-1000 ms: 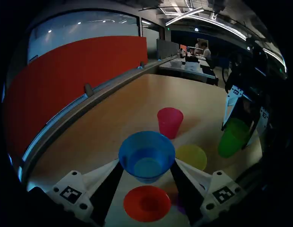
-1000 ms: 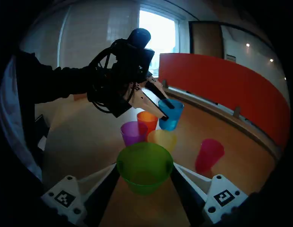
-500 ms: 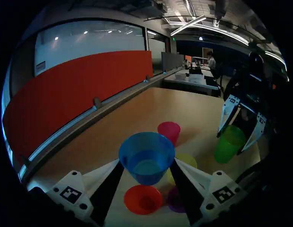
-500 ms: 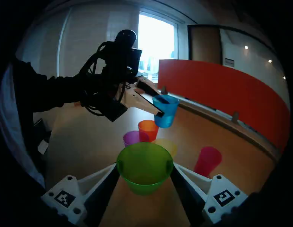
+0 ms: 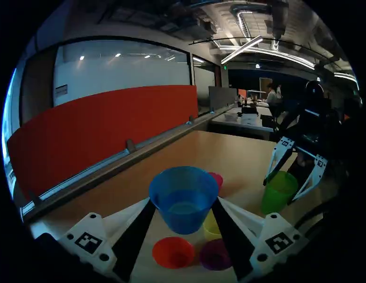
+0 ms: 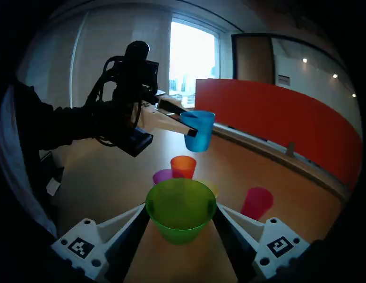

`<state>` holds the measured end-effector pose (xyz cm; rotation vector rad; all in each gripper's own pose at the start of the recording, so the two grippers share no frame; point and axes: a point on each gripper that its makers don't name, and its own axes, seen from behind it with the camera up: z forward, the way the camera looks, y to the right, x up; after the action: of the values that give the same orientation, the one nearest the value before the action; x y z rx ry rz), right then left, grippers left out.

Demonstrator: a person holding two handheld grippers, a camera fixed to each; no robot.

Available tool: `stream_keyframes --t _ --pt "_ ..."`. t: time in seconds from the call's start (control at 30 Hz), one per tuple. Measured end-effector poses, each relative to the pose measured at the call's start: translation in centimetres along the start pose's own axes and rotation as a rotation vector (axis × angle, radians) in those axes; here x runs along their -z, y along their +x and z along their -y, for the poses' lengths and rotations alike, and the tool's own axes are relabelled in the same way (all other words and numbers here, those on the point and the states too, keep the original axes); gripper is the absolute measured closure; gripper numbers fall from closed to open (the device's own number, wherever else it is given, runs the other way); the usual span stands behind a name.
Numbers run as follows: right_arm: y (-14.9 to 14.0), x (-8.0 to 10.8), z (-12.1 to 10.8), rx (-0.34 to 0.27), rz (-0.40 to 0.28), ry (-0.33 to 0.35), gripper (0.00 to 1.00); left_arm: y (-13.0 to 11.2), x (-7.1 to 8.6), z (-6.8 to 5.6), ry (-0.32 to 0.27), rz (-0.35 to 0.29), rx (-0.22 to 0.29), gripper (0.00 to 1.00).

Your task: Pour water

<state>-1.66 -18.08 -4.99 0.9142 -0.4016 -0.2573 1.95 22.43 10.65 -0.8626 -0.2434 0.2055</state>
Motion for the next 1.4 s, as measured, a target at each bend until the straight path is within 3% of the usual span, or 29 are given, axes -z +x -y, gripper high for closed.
stream_keyframes --t 0.47,0.97,1.4 --pt "0.6 0.1 -0.1 0.000 -0.012 -0.008 0.08 3.0 2.9 -0.2 0.040 -0.160 0.039 0.17" --pt "1.1 0.2 -0.1 0.006 -0.029 -0.012 0.08 4.5 4.4 -0.4 0.044 -0.168 0.020 0.17" --pt "3.9 0.0 0.3 0.025 -0.117 -0.011 0.08 6.0 5.9 -0.5 0.048 -0.178 0.001 0.17"
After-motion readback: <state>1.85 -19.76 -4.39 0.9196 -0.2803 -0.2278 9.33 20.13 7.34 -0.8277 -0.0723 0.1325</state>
